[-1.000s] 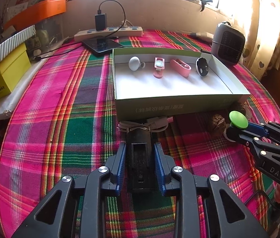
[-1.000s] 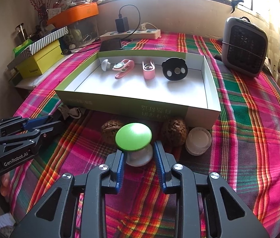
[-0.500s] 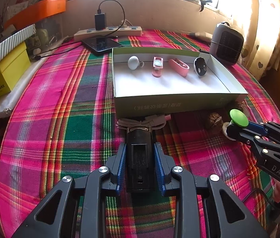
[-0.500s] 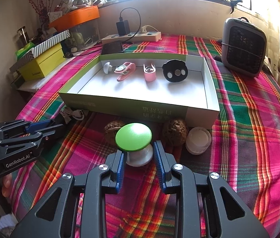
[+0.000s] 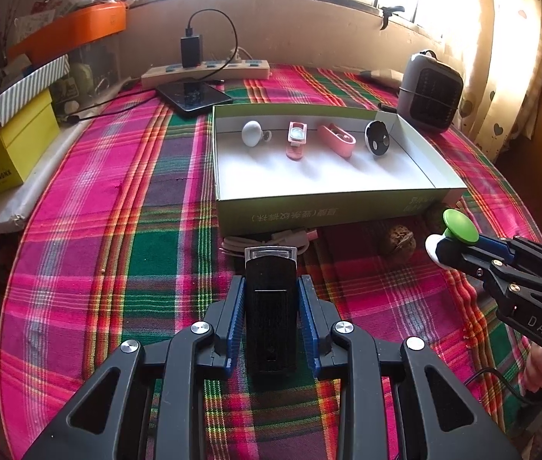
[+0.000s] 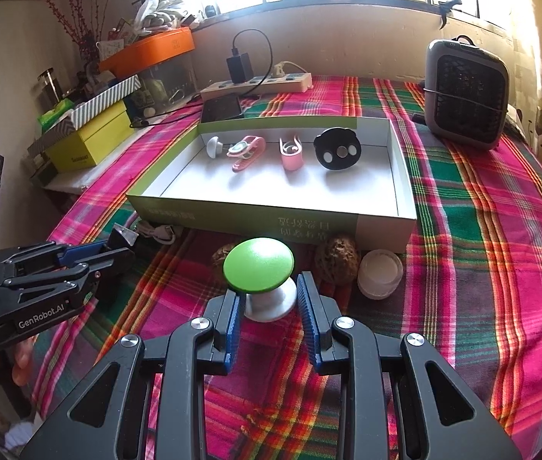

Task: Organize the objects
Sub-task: 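Lift the black case with left tool while right tool lifts the green holder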

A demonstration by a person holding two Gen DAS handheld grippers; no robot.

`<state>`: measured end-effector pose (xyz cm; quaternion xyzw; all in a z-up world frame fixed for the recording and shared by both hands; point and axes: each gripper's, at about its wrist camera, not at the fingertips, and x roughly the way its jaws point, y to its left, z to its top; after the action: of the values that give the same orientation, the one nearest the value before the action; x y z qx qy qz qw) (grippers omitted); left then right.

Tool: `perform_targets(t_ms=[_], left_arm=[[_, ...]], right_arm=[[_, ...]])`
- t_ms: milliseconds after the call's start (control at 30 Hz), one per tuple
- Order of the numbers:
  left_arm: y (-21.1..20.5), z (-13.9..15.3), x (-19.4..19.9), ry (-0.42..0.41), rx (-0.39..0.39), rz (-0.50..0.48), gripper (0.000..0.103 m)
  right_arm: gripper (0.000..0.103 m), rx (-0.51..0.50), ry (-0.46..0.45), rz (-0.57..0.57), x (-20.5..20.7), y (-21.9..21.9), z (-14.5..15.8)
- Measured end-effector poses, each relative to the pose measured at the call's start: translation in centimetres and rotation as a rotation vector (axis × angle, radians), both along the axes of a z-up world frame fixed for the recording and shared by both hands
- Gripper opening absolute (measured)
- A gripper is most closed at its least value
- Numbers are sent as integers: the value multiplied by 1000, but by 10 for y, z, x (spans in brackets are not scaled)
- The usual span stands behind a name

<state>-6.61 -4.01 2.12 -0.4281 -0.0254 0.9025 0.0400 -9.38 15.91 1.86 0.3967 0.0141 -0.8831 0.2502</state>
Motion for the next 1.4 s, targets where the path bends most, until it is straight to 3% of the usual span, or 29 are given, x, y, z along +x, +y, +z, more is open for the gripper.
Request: perform_targets(t_ms=[867, 1400], left_arm=[[-4, 20, -1, 27, 41, -15, 25], [12, 16, -14, 26, -14, -53, 25]], right_arm=[[29, -51, 43, -1, 0, 3, 21], [29, -60, 47, -15, 2, 10, 22]])
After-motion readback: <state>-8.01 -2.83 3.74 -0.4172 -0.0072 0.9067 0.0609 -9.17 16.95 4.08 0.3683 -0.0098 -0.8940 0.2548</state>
